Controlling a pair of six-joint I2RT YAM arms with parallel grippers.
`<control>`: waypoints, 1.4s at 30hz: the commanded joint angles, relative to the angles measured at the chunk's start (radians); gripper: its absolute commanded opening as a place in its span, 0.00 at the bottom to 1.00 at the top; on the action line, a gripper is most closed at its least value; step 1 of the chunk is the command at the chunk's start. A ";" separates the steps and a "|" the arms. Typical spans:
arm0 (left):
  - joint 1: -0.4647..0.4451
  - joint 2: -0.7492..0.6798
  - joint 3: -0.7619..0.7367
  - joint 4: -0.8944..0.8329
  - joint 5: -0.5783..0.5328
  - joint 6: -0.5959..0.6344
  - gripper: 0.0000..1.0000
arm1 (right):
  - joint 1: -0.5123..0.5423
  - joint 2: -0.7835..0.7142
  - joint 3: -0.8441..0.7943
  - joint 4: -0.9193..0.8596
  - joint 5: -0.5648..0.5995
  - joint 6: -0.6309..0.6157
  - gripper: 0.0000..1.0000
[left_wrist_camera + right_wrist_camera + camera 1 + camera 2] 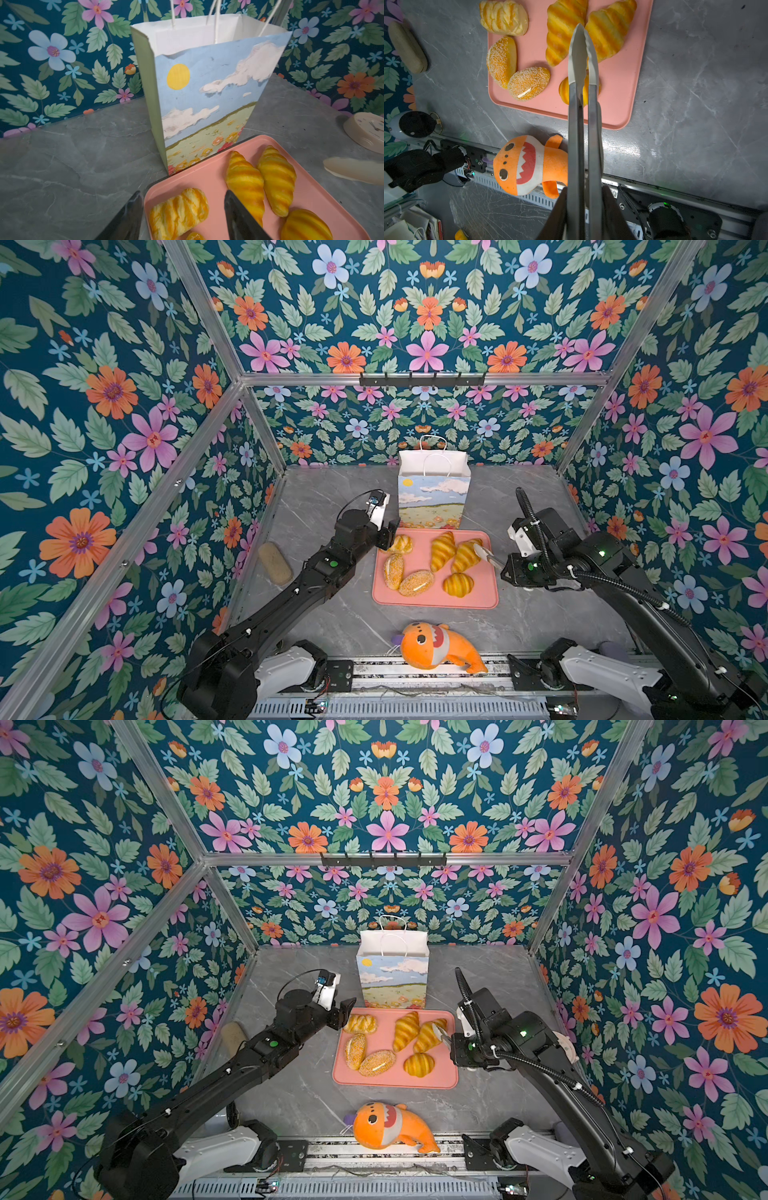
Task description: Place the fake bread into the paper bag
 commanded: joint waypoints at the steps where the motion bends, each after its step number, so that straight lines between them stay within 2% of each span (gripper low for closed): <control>1: 0.005 -0.010 -0.026 0.051 -0.016 -0.045 0.63 | 0.000 0.032 0.007 -0.003 0.043 0.070 0.29; 10: 0.008 0.009 -0.059 0.107 0.007 -0.041 0.63 | 0.001 0.120 0.014 0.030 0.057 0.144 0.41; 42: 0.008 0.042 -0.081 0.145 0.038 -0.014 0.61 | 0.001 0.257 -0.003 0.127 0.047 0.209 0.47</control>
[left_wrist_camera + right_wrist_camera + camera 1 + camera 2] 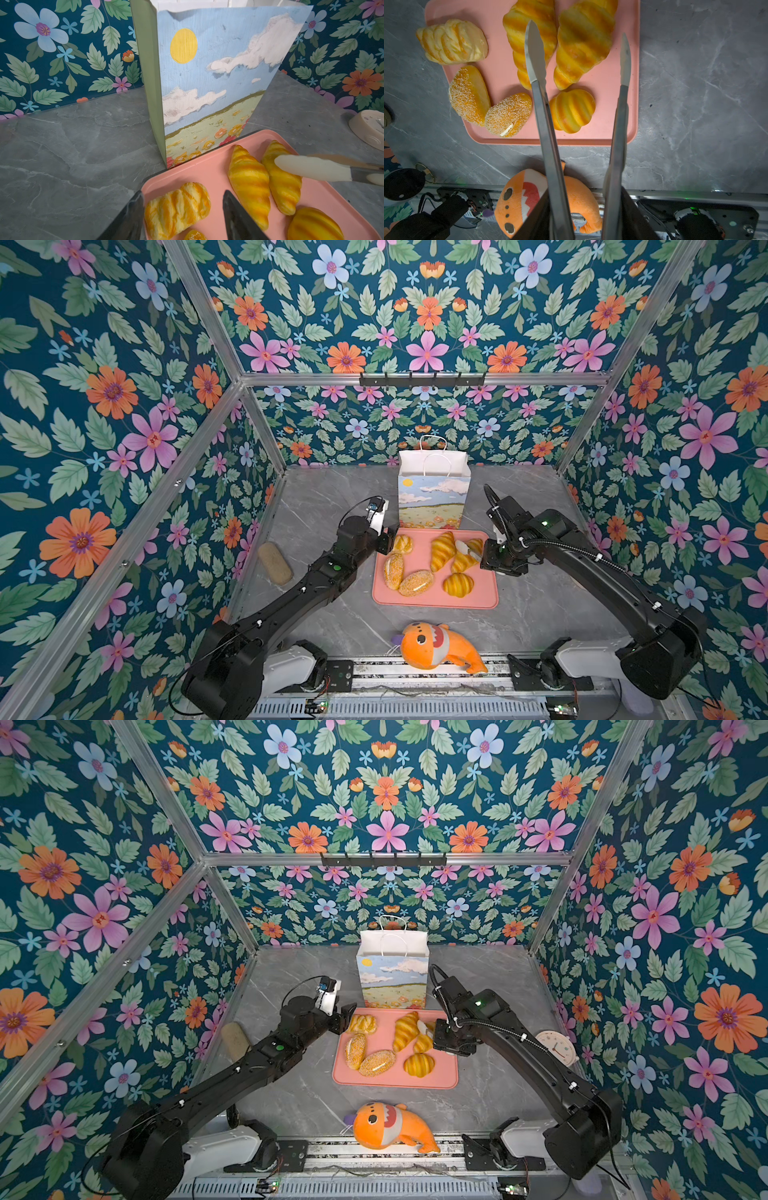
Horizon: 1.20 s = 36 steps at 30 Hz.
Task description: Place the fake bread into the paper bag
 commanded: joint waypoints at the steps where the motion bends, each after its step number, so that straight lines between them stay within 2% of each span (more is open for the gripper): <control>1: 0.001 0.003 -0.002 0.028 0.013 -0.001 0.61 | 0.001 0.006 0.000 0.012 0.026 0.018 0.47; 8: 0.001 0.001 -0.007 0.033 0.016 -0.004 0.61 | 0.001 0.030 0.001 0.003 0.059 0.018 0.48; 24: 0.001 0.005 -0.025 0.047 0.022 -0.010 0.60 | 0.001 0.072 -0.003 0.043 0.052 0.030 0.50; 36: 0.002 0.001 -0.036 0.056 0.023 -0.011 0.60 | 0.001 0.094 0.000 0.060 0.052 0.037 0.43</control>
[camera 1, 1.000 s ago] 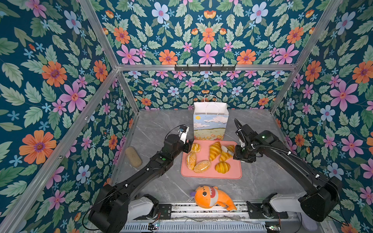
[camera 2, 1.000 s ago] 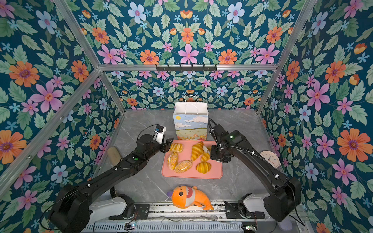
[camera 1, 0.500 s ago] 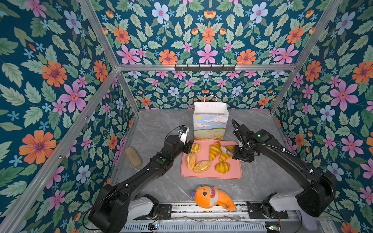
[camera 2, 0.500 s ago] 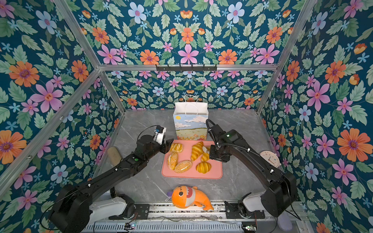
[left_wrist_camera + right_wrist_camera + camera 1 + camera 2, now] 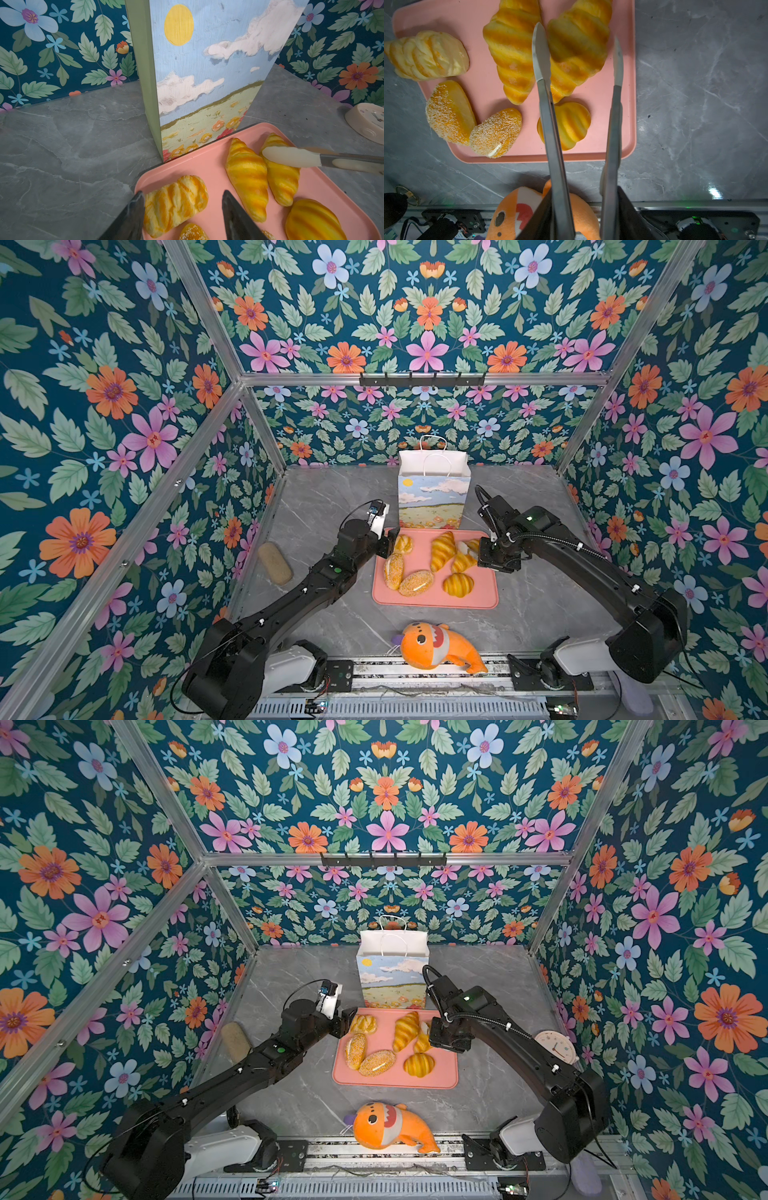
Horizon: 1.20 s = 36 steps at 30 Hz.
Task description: Place the fake bread into the paper bag
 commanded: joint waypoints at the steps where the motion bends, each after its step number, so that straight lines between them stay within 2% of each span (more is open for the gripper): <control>1: 0.001 0.000 0.000 0.031 0.006 -0.007 0.60 | 0.001 0.010 0.009 0.012 0.005 0.015 0.42; 15: 0.001 0.010 -0.005 0.043 0.008 -0.010 0.60 | 0.001 0.048 0.043 0.007 0.004 0.015 0.43; 30: 0.002 0.004 0.004 0.027 0.007 -0.004 0.60 | 0.001 0.053 0.050 -0.009 0.015 -0.007 0.30; 36: 0.001 -0.012 0.088 -0.054 0.056 -0.023 0.60 | 0.000 -0.003 0.086 -0.055 0.056 -0.063 0.28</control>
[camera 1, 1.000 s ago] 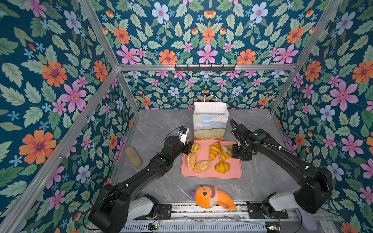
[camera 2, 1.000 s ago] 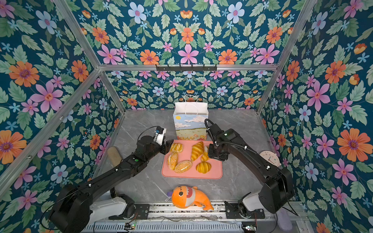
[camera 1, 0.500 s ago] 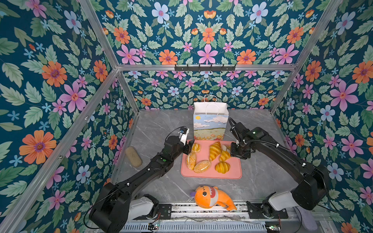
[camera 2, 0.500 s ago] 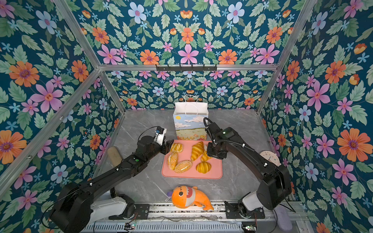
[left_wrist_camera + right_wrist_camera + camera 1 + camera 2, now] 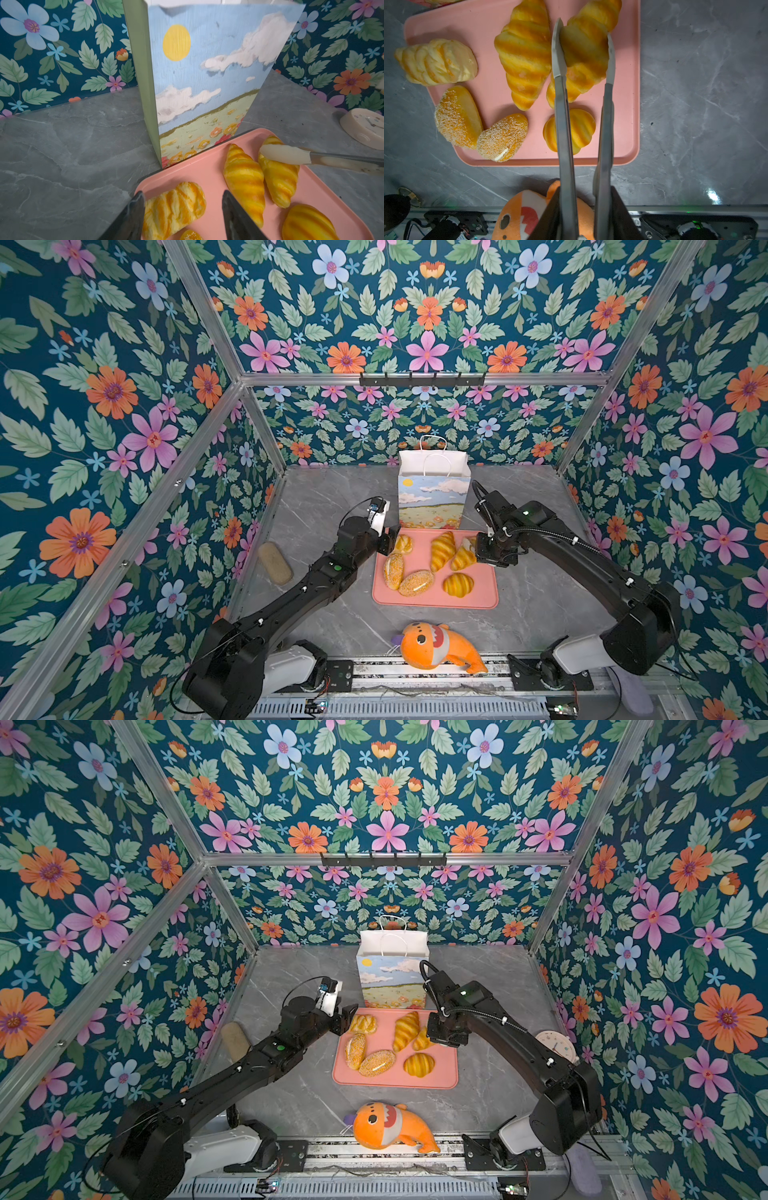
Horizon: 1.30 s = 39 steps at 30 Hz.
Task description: Place the fake bread into the paper bag
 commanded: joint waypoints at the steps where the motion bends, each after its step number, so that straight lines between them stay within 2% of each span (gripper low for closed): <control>1: 0.001 -0.010 0.049 -0.041 0.050 -0.025 0.61 | 0.000 -0.043 0.023 -0.040 0.052 -0.049 0.28; 4: 0.002 -0.003 0.118 -0.087 0.064 -0.061 0.63 | -0.004 -0.100 0.047 -0.048 0.062 -0.118 0.27; 7: 0.007 0.037 0.245 -0.191 0.038 -0.116 0.62 | -0.022 -0.161 0.085 -0.063 0.074 -0.207 0.25; 10: 0.020 0.086 0.380 -0.276 0.056 -0.160 0.62 | -0.048 -0.213 0.139 -0.092 0.086 -0.306 0.25; 14: 0.036 0.137 0.523 -0.340 0.071 -0.210 0.62 | -0.144 -0.270 0.189 -0.102 0.055 -0.425 0.25; 18: 0.054 0.178 0.631 -0.393 0.078 -0.233 0.62 | -0.219 -0.302 0.231 -0.081 0.038 -0.563 0.26; 23: 0.065 0.249 0.741 -0.468 0.078 -0.235 0.62 | -0.254 -0.320 0.264 0.017 0.048 -0.719 0.28; 30: 0.081 0.316 0.810 -0.504 0.101 -0.247 0.61 | -0.363 -0.280 0.347 0.106 -0.085 -0.832 0.29; 36: 0.124 0.367 0.837 -0.510 0.153 -0.262 0.60 | -0.417 -0.245 0.364 0.205 -0.244 -0.916 0.29; 39: 0.139 0.379 0.850 -0.516 0.166 -0.257 0.60 | -0.420 -0.214 0.391 0.219 -0.278 -0.969 0.29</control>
